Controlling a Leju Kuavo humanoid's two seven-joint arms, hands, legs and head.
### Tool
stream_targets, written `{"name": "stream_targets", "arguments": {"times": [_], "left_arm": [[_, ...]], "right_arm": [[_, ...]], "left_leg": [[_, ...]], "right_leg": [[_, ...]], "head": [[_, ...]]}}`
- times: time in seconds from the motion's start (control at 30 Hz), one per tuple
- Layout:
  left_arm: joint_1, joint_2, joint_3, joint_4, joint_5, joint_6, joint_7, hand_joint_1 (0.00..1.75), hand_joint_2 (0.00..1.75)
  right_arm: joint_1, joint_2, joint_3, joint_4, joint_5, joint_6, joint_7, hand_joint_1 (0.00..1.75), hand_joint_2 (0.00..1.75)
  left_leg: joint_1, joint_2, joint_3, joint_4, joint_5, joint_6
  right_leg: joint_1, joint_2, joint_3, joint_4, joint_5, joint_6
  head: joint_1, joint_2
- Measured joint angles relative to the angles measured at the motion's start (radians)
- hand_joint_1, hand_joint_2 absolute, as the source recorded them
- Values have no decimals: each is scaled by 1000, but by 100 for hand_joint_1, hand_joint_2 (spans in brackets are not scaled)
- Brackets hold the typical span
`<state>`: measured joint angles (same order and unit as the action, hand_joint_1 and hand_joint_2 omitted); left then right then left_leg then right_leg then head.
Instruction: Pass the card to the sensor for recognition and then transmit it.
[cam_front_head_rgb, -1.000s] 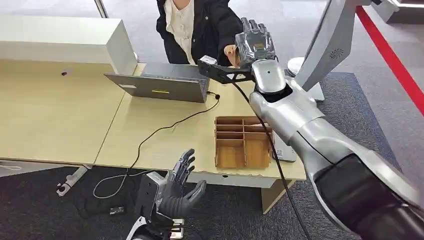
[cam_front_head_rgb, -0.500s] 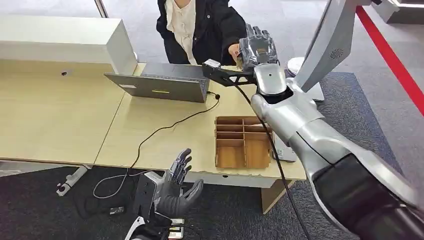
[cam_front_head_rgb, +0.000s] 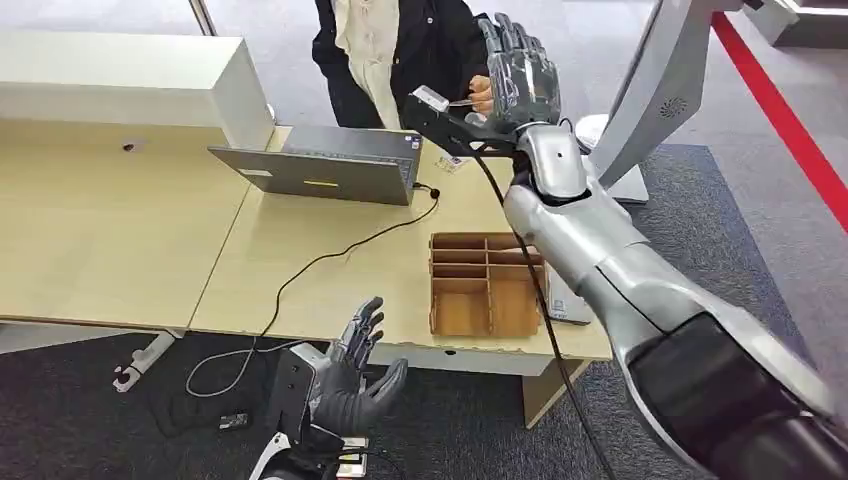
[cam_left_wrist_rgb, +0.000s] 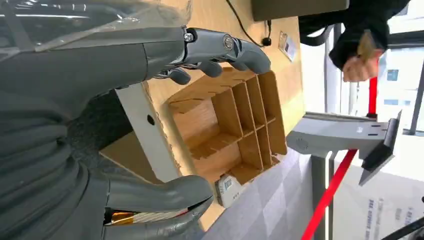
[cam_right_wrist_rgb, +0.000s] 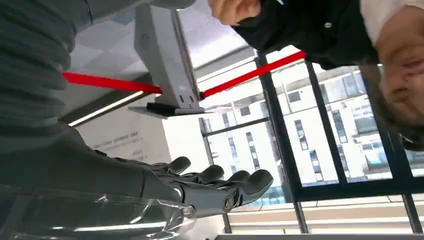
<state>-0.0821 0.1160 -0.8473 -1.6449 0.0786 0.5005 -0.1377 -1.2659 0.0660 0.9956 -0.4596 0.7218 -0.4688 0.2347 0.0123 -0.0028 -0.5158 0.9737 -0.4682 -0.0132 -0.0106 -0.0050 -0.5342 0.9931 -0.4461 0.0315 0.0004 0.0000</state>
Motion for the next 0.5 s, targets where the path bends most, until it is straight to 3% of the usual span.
{"name": "stream_targets", "arguments": {"times": [0.17,0.23,0.5], "left_arm": [[5,3,0,-1,-10,22,1,0,175],[10,6,0,-7,-16,35,5,0,175],[31,24,0,-34,-50,93,18,0,175]], "right_arm": [[108,-32,-57,-157,-208,-92,-81,0,175],[179,-58,-84,-262,-264,-127,-84,0,175],[512,-160,-183,-731,-233,-208,-119,0,175]], "left_leg": [[0,0,1,0,0,0],[0,0,1,0,0,0],[0,-1,1,0,0,0]], "right_leg": [[0,0,1,0,0,0],[1,0,1,0,0,0],[0,0,1,0,-1,0]], "head": [[0,0],[0,0],[0,0]]}}
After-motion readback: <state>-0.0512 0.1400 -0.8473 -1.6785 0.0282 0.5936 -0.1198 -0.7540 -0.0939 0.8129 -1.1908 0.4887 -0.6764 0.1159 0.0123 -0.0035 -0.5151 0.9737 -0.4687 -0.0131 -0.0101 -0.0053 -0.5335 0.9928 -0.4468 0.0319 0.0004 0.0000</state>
